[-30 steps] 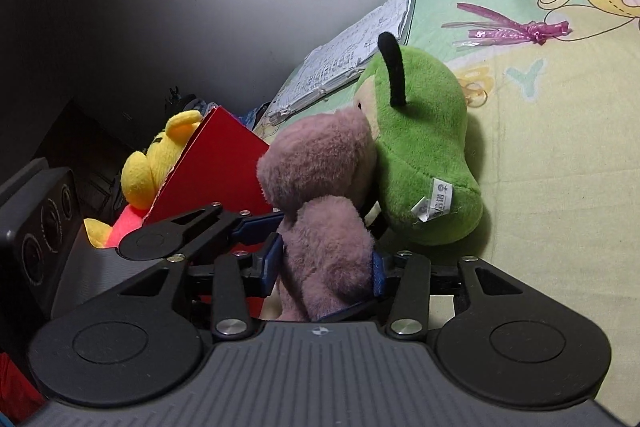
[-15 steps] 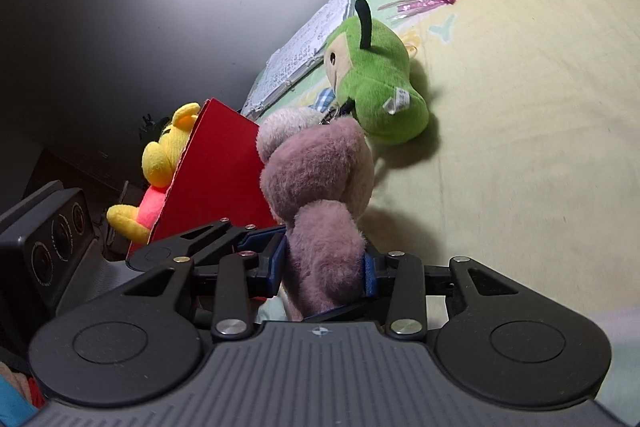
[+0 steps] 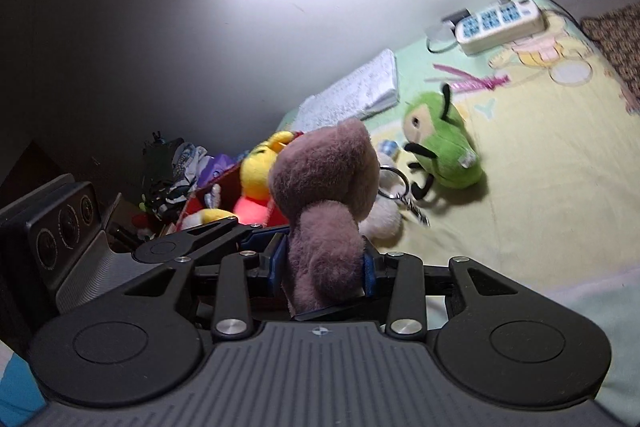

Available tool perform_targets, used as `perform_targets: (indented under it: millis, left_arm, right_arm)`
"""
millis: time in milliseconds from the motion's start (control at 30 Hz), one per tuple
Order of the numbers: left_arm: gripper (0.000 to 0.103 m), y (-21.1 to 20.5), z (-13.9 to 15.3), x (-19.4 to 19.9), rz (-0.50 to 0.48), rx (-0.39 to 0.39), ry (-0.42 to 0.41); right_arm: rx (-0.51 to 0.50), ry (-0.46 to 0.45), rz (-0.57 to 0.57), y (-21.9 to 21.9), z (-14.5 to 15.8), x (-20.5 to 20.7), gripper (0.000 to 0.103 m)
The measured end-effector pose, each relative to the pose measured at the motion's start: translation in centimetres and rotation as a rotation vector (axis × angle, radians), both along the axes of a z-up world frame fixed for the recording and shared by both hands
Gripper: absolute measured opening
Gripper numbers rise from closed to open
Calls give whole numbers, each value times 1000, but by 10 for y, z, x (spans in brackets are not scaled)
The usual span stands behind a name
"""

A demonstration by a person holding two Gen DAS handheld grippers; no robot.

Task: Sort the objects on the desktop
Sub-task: 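Carry the teddy bear with the right gripper and lower it into the box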

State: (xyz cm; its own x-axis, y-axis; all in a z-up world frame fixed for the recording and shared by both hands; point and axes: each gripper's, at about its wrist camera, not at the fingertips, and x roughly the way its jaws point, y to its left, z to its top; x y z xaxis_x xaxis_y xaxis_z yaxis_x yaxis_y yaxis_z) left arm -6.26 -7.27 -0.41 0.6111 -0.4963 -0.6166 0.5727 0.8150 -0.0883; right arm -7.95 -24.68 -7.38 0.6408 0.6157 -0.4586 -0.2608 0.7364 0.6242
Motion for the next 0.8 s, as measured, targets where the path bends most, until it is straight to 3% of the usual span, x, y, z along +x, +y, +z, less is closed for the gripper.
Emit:
perform_targets:
  millis: [200, 367, 533, 600, 800]
  left_arm:
    - [85, 79, 39, 9, 87, -39, -79]
    - [85, 133, 49, 15, 169, 1, -131]
    - [85, 182, 28, 46, 234, -6, -22]
    - [85, 195, 12, 58, 250, -11, 37]
    - [84, 207, -28, 81, 248, 19, 131]
  right_arm:
    - [21, -146, 43, 60, 45, 14, 37]
    - [93, -155, 69, 117, 56, 44, 36]
    - [51, -132, 75, 178, 50, 70, 35]
    - [28, -85, 63, 199, 38, 82, 35]
    - [-72, 29, 7, 238, 1, 101, 34]
